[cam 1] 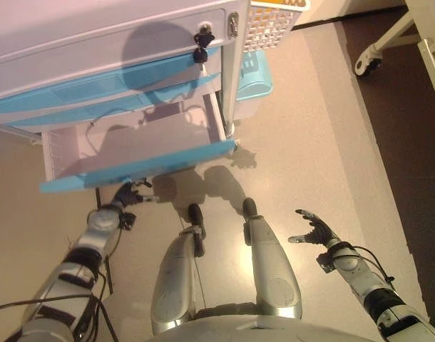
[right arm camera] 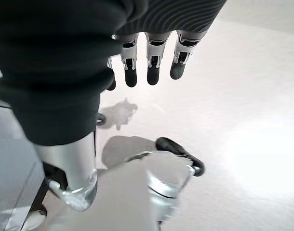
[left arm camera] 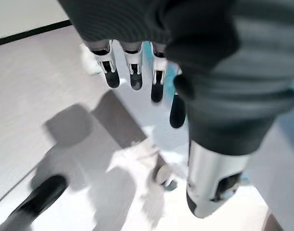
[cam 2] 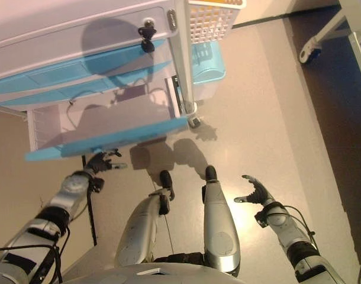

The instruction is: Open the drawer and pick up the medicine

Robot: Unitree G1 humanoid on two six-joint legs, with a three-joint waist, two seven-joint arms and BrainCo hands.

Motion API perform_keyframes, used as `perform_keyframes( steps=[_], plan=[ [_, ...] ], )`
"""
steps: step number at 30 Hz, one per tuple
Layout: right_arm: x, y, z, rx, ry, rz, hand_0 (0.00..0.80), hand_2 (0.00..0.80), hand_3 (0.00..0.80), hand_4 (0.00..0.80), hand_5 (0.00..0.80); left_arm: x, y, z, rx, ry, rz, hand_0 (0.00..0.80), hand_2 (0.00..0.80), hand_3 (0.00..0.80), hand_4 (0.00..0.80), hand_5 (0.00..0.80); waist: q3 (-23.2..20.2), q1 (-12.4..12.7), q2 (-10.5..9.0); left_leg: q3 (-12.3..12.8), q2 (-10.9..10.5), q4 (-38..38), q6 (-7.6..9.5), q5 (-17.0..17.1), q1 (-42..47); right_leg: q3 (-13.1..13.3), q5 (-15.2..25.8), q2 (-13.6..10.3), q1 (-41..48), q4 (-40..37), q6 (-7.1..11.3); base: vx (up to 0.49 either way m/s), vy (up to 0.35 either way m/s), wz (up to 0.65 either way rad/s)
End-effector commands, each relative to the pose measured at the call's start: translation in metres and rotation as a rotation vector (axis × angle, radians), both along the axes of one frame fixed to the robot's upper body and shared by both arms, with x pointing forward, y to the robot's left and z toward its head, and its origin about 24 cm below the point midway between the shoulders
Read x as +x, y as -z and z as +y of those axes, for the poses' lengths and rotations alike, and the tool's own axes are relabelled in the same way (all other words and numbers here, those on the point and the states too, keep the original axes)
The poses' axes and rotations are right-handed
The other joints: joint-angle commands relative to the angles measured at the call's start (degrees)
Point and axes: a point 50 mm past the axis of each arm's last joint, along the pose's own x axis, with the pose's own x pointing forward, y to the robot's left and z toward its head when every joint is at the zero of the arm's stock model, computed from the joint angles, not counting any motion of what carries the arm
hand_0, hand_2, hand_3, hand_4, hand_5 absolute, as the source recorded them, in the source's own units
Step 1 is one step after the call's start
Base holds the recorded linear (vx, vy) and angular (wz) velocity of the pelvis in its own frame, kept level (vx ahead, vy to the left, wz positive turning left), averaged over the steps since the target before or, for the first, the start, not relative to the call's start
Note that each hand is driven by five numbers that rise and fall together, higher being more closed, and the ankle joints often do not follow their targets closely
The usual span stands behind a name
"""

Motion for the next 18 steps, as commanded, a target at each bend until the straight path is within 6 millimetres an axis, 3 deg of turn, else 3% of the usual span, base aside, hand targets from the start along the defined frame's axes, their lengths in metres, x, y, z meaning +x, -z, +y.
perform_keyframes(
  steps=[1,3,5,6,10,14,15,18],
  plan=[
    [-0.019,0.003,0.0,0.0,-0.055,0.012,0.0,0.0,0.0,0.0,0.0,0.018,-0.071,0.04,0.024,-0.116,-0.195,0.0,0.0,0.0,0.0,0.0,-3.7,-2.4,-1.06,2.4,-3.4,9.6,4.96,-10.4,-2.2,-2.5,1.9,3.0,-2.2,-0.8,-2.94,0.031,0.064,-0.09],
    [-0.021,0.003,-0.001,-0.002,-0.054,0.005,0.0,0.0,0.0,0.0,0.0,0.023,-0.097,0.054,0.049,-0.171,-0.238,0.0,0.0,0.0,0.0,0.0,-3.6,-3.1,-0.86,2.0,-3.1,11.6,4.82,-12.8,-2.4,-1.9,-0.1,3.4,-2.6,1.2,-2.79,0.07,0.073,-0.21],
    [-0.023,0.002,-0.002,-0.005,-0.057,-0.01,0.0,0.0,0.0,0.0,0.0,0.026,-0.127,0.068,0.04,-0.256,-0.308,0.0,0.0,0.0,0.0,0.0,-3.7,-3.9,-1.23,2.9,-2.8,12.2,5.41,-11.9,-3.5,-1.5,1.1,3.6,-3.8,1.4,-3.19,0.028,0.048,-0.12],
    [-0.025,0.002,-0.002,-0.006,-0.057,-0.013,0.0,0.0,0.0,0.0,0.0,0.027,-0.138,0.072,0.032,-0.291,-0.341,0.0,0.0,0.0,0.0,0.0,-3.7,-4.2,-0.93,2.3,-2.9,13.0,5.23,-13.9,-2.9,-1.2,-0.8,3.9,-3.5,2.6,-2.9,0.106,0.049,-0.01],
    [-0.031,0.009,0.008,0.006,-0.068,-0.02,0.0,0.0,0.0,0.0,0.0,0.027,-0.178,0.084,-0.051,-0.427,-0.535,0.0,0.0,0.0,0.0,0.0,-3.6,-4.7,-1.2,2.3,-3.2,12.7,5.56,-14.7,-2.3,-0.2,-0.9,4.5,-3.5,2.2,-2.73,0.037,0.002,-0.04],
    [-0.031,0.014,0.018,0.026,-0.07,-0.024,0.0,0.0,0.0,0.0,0.0,0.028,-0.187,0.081,-0.115,-0.46,-0.618,0.0,0.0,0.0,0.0,0.0,-3.5,-4.4,-1.27,2.3,-3.6,11.6,5.6,-14.7,-1.5,0.2,-0.5,4.8,-3.0,1.3,-2.43,-0.015,-0.031,0.01],
    [-0.03,0.014,0.021,0.028,-0.071,-0.026,0.0,0.0,0.0,0.0,0.0,0.029,-0.186,0.079,-0.131,-0.461,-0.624,0.0,0.0,0.0,0.0,0.0,-3.4,-4.4,-1.61,3.0,-3.6,10.9,5.8,-12.9,-1.8,0.2,1.3,4.7,-3.3,0.2,-2.64,-0.087,-0.067,-0.05],
    [-0.028,0.015,0.028,0.05,-0.061,-0.029,0.0,0.0,0.0,0.0,0.0,0.03,-0.173,0.072,-0.162,-0.428,-0.608,0.0,0.0,0.0,0.0,0.0,-3.4,-3.7,-1.38,2.7,-4.0,9.0,5.74,-12.3,-0.6,0.2,1.7,4.8,-2.4,-0.8,-2.34,-0.039,-0.06,0.06]
  ],
)
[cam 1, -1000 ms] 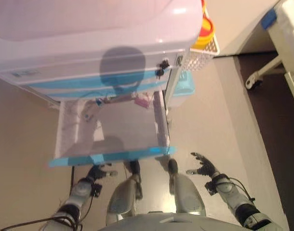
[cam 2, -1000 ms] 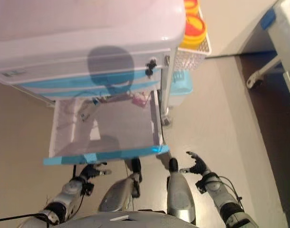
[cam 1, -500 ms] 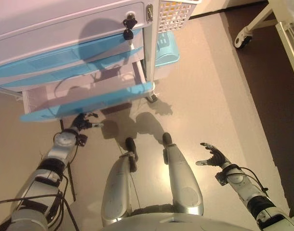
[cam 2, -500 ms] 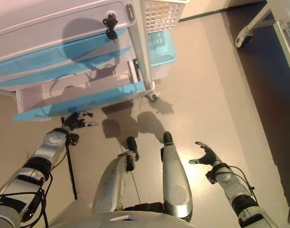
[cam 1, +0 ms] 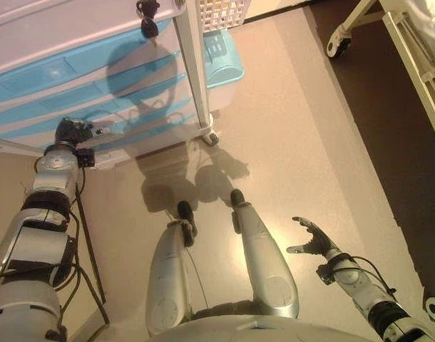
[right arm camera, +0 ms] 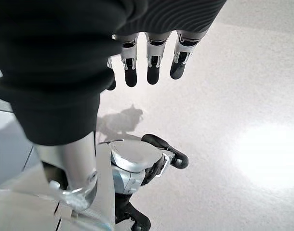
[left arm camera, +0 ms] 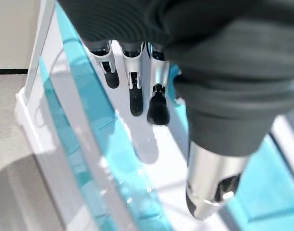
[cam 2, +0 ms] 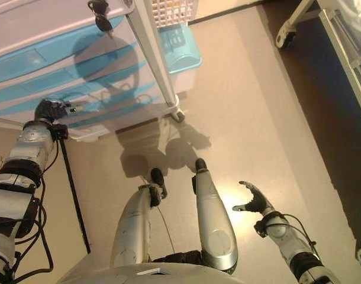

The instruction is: Open the drawer and pick up the medicine

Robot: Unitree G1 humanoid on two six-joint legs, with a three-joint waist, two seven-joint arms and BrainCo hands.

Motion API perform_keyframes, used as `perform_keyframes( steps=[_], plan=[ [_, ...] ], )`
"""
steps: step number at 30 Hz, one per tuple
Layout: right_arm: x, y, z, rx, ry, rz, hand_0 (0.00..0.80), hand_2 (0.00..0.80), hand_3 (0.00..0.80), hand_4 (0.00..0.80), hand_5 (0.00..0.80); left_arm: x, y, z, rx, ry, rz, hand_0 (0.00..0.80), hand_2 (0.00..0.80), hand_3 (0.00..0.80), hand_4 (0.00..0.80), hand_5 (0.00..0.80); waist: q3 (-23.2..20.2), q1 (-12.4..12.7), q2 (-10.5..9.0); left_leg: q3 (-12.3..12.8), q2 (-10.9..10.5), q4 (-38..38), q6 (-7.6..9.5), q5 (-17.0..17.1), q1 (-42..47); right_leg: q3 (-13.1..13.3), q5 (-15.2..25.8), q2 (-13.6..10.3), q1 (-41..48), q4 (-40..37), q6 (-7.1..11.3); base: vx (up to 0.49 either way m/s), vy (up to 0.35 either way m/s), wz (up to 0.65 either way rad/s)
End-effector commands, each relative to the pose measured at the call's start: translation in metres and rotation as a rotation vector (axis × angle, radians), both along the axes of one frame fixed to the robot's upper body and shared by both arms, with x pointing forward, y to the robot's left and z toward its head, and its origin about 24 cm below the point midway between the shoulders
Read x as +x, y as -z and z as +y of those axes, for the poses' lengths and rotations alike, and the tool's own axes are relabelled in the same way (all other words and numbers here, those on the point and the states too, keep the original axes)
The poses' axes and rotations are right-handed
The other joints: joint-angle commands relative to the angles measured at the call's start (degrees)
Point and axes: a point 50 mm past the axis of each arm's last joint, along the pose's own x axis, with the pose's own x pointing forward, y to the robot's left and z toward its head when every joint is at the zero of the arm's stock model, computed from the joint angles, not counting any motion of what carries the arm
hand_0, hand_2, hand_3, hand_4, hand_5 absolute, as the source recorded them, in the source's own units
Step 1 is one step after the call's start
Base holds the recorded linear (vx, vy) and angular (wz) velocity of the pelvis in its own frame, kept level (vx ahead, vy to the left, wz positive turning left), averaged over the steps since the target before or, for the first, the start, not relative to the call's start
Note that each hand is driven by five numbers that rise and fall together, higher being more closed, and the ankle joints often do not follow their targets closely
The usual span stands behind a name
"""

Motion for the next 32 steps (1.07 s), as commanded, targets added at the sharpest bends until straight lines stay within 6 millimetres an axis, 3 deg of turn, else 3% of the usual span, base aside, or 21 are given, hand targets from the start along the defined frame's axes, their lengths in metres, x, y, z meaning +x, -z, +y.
perform_keyframes(
  steps=[1,5,11,15,16,19,21,26,32],
  plan=[
    [-0.013,0.008,0.013,0.04,-0.007,0.011,0.0,0.0,0.0,0.0,0.0,-0.001,-0.071,0.016,-0.012,-0.048,-0.327,0.0,0.0,0.0,0.0,0.0,-3.8,-1.5,-0.34,4.5,-5.6,-0.5,6.84,-9.2,6.5,-1.1,2.3,1.9,4.0,-7.6,-1.15,-0.022,-0.064,-0.03],
    [-0.012,0.009,0.017,0.113,0.048,0.009,0.0,0.0,0.0,0.0,0.0,-0.004,-0.044,0.001,-0.154,0.064,-0.351,0.0,0.0,0.0,0.0,0.0,-4.0,-0.1,0.09,3.5,-5.9,-4.3,6.44,-7.9,9.5,-1.8,2.6,1.5,6.9,-9.8,-0.68,-0.003,-0.083,0.1],
    [-0.021,0.019,0.01,0.228,0.183,0.062,0.0,0.0,0.0,0.0,0.0,-0.024,0.034,-0.032,-0.313,0.24,-0.239,0.0,0.0,0.0,0.0,0.0,-6.5,2.7,1.2,0.6,-6.9,-11.1,5.28,-5.0,15.5,-4.5,3.0,-0.1,14.5,-15.1,-0.21,0.022,-0.087,0.12],
    [-0.038,0.035,0.004,0.303,0.28,0.17,0.0,0.0,0.0,0.0,0.0,-0.056,0.102,-0.054,-0.452,0.243,-0.124,0.0,0.0,0.0,0.0,0.0,-9.9,4.9,1.91,-1.8,-7.3,-16.9,4.08,-2.7,20.4,-7.1,3.4,-0.5,21.0,-20.4,-0.07,0.046,-0.086,0.29],
    [-0.046,0.041,0.003,0.319,0.309,0.205,0.0,0.0,0.0,0.0,0.0,-0.074,0.13,-0.063,-0.498,0.241,-0.056,0.0,0.0,0.0,0.0,0.0,-11.2,5.8,2.08,-2.8,-7.3,-19.3,3.6,-2.0,22.7,-8.0,3.5,-0.5,24.0,-22.6,-0.04,0.068,-0.087,0.29],
    [-0.054,0.048,0.003,0.333,0.331,0.255,0.0,0.0,0.0,0.0,0.0,-0.106,0.173,-0.074,-0.504,0.217,0.108,0.0,0.0,0.0,0.0,0.0,-13.9,7.2,2.38,-4.3,-7.0,-23.6,2.81,-0.2,25.9,-9.1,4.3,-0.2,27.7,-26.2,0.01,0.042,-0.061,0.33],
    [-0.061,0.053,0.003,0.333,0.344,0.294,0.0,0.0,0.0,0.0,0.0,-0.141,0.209,-0.082,-0.494,0.164,0.268,0.0,0.0,0.0,0.0,0.0,-16.4,8.4,2.52,-5.1,-6.6,-27.1,2.12,1.2,28.3,-10.1,5.0,0.0,30.5,-28.8,0.1,0.019,-0.034,0.25],
    [-0.067,0.061,0.008,0.305,0.312,0.345,0.0,0.0,0.0,0.0,0.0,-0.192,0.25,-0.088,-0.507,0.137,0.522,0.0,0.0,0.0,0.0,0.0,-19.7,10.2,1.98,-5.5,-5.8,-32.4,1.05,3.2,32.0,-12.0,6.1,0.4,34.8,-33.3,0.43,-0.04,-0.029,0.25],
    [-0.068,0.068,0.017,0.304,0.306,0.378,0.0,0.0,0.0,0.0,0.0,-0.239,0.28,-0.107,-0.544,0.178,0.747,0.0,0.0,0.0,0.0,0.0,-22.0,11.9,0.82,-5.4,-6.1,-33.6,1.13,2.7,34.3,-13.8,6.8,0.2,37.9,-36.4,0.77,-0.029,-0.021,0.14]
  ],
)
